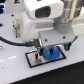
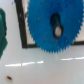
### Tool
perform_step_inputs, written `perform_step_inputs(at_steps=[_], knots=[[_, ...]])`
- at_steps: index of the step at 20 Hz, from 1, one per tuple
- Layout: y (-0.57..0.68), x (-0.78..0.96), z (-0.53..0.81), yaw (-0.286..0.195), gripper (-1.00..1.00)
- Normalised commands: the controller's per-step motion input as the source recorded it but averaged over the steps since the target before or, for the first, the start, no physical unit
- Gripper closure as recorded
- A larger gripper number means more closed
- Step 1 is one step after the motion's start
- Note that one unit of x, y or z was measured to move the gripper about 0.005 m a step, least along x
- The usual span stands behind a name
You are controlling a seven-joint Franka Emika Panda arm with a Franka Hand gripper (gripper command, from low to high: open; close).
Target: Insert the blue gear onto the right peg, followed by the red gear
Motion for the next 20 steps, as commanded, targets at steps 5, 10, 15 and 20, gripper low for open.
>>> perform_step_inputs(at_steps=[5, 10, 15, 20], knots=[[0.28, -0.56, 0.25, 0.0, -1.0], [0.35, -0.7, 0.1, 0.0, -1.0], [0.1, -0.74, -0.01, 0.0, -1.0], [0.14, -0.68, -0.04, 0.0, -1.0]])
